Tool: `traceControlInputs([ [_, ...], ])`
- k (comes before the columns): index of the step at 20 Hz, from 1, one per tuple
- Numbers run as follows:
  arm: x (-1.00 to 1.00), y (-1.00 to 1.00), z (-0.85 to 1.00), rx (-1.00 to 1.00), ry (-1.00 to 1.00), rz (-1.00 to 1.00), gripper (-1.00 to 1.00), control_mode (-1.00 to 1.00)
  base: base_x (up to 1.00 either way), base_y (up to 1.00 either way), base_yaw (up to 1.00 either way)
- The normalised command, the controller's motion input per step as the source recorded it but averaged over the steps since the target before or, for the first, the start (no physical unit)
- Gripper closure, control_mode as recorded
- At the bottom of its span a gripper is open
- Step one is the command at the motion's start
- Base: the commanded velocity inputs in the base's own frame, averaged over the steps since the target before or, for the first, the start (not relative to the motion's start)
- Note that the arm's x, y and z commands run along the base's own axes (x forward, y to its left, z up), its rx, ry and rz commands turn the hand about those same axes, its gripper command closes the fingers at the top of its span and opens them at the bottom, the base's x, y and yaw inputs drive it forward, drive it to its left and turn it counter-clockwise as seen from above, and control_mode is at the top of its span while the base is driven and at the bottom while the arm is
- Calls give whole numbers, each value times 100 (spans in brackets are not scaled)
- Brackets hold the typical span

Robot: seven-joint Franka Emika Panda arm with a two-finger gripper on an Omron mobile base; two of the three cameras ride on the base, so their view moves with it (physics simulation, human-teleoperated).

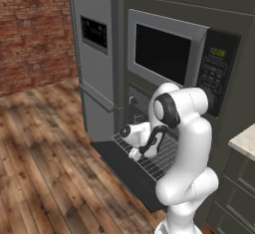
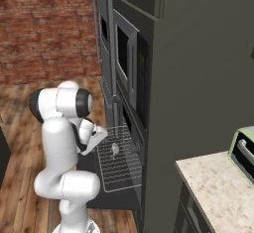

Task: Place the fish on the rack of the oven, and slide the rack back inside. Close the oven door.

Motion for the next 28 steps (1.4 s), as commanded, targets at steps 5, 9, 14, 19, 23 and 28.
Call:
traceControlInputs([
  [5, -80, 83, 12, 0, -10, 0, -100, -100, 0, 0, 0],
  [9, -28, 90, 14, -2, -9, -1, -100, -100, 0, 0, 0],
  [14, 17, 69, 1, -9, -2, -10, -100, -100, 0, 0, 0],
  [19, 49, 29, -8, -3, 3, -13, -100, -100, 0, 0, 0],
  [23, 49, 2, -32, -1, 1, -12, -100, -100, 0, 0, 0],
  [28, 48, 0, -50, -4, 0, -10, -100, -100, 0, 0, 0],
])
